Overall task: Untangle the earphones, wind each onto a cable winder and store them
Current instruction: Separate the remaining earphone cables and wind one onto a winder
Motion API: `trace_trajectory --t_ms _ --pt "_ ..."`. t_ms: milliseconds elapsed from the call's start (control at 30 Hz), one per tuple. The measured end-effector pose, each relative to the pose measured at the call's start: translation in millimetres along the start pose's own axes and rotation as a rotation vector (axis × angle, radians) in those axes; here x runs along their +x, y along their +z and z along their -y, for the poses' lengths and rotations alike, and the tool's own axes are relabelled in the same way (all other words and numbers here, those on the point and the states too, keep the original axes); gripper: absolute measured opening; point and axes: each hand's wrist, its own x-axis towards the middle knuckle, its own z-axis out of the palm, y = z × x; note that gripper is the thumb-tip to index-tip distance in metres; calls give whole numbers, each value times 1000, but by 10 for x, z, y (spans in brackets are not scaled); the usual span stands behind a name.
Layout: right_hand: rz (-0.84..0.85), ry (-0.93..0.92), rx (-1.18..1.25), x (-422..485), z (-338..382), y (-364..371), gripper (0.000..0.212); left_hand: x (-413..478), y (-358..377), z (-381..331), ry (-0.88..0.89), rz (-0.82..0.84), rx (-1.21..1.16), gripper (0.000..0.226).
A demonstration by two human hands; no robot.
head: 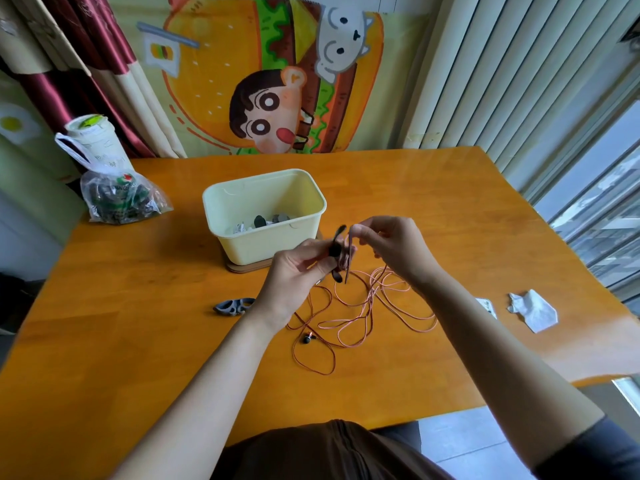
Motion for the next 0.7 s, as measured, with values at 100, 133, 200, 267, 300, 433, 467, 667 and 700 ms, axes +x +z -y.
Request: trace_trajectory --t_ms 100,133,200,267,300,433,467,667,700 --pt "0 73 150 -55 -37 82 25 58 15 -36 -11 -70 -124 35" --pt "-4 93 185 -77 -47 116 23 69 8 -36 -19 -97 -149 34" --pt "-10 131 245 -115 -63 184 22 74 4 -33 -37 -151 -190 32" --pt "1 159 284 -146 -64 253 23 67 17 -31 -56 -182 -234 29" --pt "8 170 301 -159 -60 289 24 64 29 -32 -62 -187 -258 28" --pt "41 224 343 -206 -61 420 27 79 36 -38 -61 -218 -348 30" --pt "65 234 346 -223 -67 448 27 90 27 -49 -57 -229 -386 30" --pt "114 199 254 -339 -73 553 25 151 -43 -84 -27 -420 -375 25" --pt "101 179 216 -345 -59 555 25 153 -50 -63 -29 -455 -315 26"
